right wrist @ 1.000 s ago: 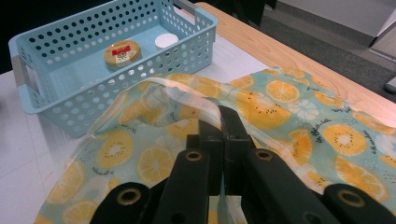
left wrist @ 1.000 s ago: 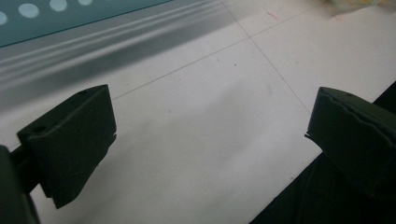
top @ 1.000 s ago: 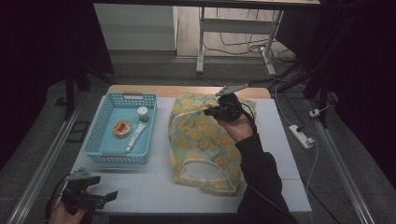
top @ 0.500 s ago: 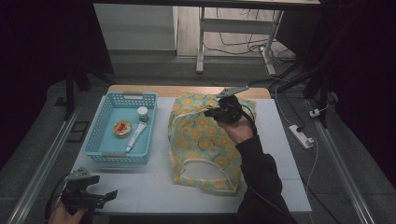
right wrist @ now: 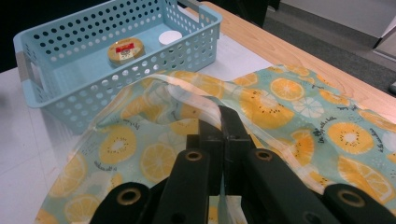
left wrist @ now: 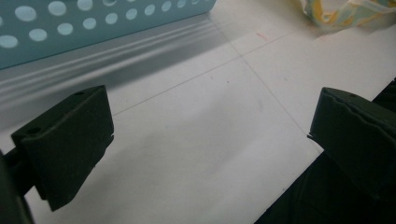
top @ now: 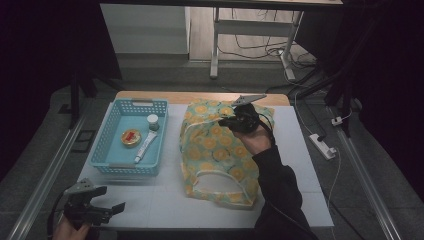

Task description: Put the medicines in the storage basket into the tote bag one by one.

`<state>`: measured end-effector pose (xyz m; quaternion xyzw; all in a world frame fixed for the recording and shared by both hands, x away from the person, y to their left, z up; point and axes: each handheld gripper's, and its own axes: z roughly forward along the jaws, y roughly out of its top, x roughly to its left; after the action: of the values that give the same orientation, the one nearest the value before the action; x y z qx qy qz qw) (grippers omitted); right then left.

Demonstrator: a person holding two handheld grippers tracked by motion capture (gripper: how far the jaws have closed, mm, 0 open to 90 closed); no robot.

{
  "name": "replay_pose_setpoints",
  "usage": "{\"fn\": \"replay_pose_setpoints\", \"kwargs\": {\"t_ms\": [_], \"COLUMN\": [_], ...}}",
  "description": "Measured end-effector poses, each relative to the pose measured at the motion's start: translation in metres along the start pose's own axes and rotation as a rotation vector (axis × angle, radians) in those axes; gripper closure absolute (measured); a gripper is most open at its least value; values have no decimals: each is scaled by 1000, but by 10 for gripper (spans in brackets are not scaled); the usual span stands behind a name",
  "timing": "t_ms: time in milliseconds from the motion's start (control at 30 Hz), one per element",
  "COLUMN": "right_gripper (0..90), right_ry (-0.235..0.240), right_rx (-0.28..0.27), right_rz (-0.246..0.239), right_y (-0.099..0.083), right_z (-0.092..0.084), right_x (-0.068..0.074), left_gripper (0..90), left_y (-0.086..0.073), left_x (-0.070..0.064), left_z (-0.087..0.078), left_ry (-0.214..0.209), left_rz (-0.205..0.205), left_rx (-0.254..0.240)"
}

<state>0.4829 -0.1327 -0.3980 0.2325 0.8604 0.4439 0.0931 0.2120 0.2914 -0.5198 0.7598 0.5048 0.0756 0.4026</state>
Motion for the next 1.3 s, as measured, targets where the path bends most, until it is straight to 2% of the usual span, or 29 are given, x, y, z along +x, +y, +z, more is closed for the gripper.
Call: {"fn": "replay_pose_setpoints", "kwargs": {"t_ms": [200, 300, 500, 633, 900, 1000, 1133, 1200, 1300], "right_gripper": [893, 893, 893, 893, 893, 893, 893, 893, 893], "right_ry": [-1, 3, 6, 8, 9, 9, 9, 8, 9], "right_rx": [8, 8, 4, 1, -1, -1, -1, 1, 3], "right_rz": [-5, -2, 10, 15, 15, 14, 12, 9, 7], "right_y": [-1, -2, -2, -3, -3, -3, -3, -3, -4], "right_z": [2, 2, 1, 0, 0, 0, 0, 0, 1], "right_x": [0, 0, -2, -3, -4, -4, -4, -4, -4], "left_gripper": [0, 0, 0, 0, 1, 0, 0, 0, 1], "left_y": [2, 4, 8, 11, 19, 23, 30, 33, 37], "left_x": [0, 0, -1, -1, 0, 0, 0, 0, 2], "left_z": [-1, -2, -4, -6, -6, -6, -8, -9, -10], "left_ry": [2, -9, -7, -23, -43, -31, -24, -34, -26], "left_rz": [6, 6, 24, 35, 77, 94, 112, 109, 98], "left_rx": [-14, -29, -45, -56, -87, -88, -116, -147, -163]}}
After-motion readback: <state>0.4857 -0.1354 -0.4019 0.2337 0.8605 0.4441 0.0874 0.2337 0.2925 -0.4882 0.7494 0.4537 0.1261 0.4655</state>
